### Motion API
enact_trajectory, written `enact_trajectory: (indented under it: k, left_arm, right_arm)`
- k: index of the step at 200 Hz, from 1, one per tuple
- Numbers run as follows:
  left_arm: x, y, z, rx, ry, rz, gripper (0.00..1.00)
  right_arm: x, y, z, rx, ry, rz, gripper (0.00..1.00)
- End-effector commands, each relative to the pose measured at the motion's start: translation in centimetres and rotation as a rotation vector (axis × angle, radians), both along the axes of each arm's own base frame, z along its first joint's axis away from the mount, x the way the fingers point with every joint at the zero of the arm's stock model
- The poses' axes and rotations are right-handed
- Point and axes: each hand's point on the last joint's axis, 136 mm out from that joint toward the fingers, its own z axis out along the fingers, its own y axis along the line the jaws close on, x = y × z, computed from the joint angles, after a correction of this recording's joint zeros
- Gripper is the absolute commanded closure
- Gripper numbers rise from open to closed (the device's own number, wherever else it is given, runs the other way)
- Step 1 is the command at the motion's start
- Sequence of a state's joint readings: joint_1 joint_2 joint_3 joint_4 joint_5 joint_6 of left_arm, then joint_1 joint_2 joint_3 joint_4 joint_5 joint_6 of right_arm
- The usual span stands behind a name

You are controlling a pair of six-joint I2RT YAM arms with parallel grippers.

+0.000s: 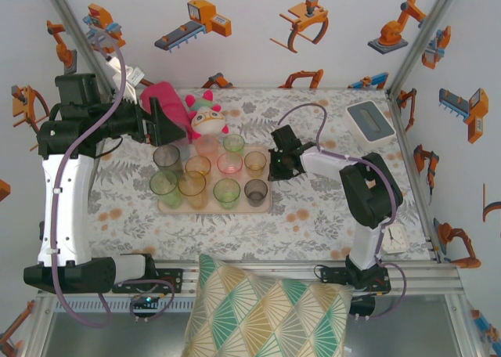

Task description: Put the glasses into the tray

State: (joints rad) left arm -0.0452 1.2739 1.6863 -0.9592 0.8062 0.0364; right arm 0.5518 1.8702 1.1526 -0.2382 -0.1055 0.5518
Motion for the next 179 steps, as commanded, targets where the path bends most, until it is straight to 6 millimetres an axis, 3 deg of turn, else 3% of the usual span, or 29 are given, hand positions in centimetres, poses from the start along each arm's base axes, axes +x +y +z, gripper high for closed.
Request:
enact_trajectory:
  k: [1,133,179]
  left_arm:
    - [-0.3,-0.2,0.6,-0.011,-0.016,-0.022,0.03]
    - [-0.3,-0.1,0.7,-0.008,-0.020,-0.014,0.03]
    - [-0.3,-0.1,0.7,-0.009,-0.021,-0.016,0.03]
  right_arm:
    - [0.7,-3.0,-1.0,-0.090,0.012,-0.058,0.99]
    - [0.8,-7.2,-0.5,-0.104,0.011,-0.128,1.00]
    - [0.7,-9.5,-0.2,-0.116,0.007,-0.167,1.00]
